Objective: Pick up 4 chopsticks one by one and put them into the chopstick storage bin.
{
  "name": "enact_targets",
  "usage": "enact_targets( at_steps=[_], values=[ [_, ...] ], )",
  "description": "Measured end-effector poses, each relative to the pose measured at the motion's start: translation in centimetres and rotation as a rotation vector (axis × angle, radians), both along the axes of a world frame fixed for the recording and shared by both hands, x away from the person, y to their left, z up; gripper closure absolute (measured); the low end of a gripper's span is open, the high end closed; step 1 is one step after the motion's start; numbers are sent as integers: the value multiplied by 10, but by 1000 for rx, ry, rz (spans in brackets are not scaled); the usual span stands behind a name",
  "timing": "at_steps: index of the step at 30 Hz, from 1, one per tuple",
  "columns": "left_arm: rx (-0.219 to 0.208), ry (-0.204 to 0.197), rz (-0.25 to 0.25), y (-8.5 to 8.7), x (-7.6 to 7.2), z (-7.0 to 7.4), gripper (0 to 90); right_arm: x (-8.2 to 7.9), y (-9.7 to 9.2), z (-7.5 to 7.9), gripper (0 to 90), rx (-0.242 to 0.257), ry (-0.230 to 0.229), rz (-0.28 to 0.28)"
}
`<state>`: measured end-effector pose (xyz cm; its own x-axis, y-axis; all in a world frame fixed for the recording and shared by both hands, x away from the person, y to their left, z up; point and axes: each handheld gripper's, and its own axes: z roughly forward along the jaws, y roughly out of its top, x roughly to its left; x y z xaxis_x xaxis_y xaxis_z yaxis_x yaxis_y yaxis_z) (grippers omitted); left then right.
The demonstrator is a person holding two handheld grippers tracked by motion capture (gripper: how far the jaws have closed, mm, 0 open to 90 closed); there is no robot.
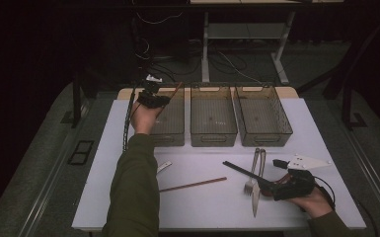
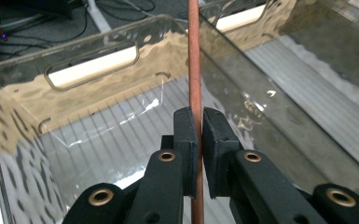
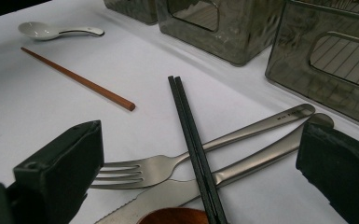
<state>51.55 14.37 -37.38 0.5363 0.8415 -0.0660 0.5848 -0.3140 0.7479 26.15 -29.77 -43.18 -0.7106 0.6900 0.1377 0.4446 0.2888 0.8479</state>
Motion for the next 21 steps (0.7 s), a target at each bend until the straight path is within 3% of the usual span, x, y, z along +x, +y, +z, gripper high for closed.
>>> enact_targets(
  at_steps=[2, 9, 12, 15, 18, 21],
  values=[
    [23, 8, 11, 0, 1, -2, 837, 0, 0, 0, 5, 0, -1, -2],
    [32, 19, 30, -2, 1, -7, 821, -1, 0, 0, 5, -1, -1, 0],
    [51, 13, 31, -4, 1, -7, 731, -1, 0, 0, 5, -1, -1, 0],
    [56, 12, 27, -4, 1, -6, 700, -1, 0, 0, 5, -1, 1, 0],
    [29, 6, 20, -6, 0, -5, 655, -1, 0, 0, 6, -2, 1, 2],
    [20, -12, -21, -9, -5, 2, 591, 0, 0, 0, 5, -2, 2, 2]
  ],
)
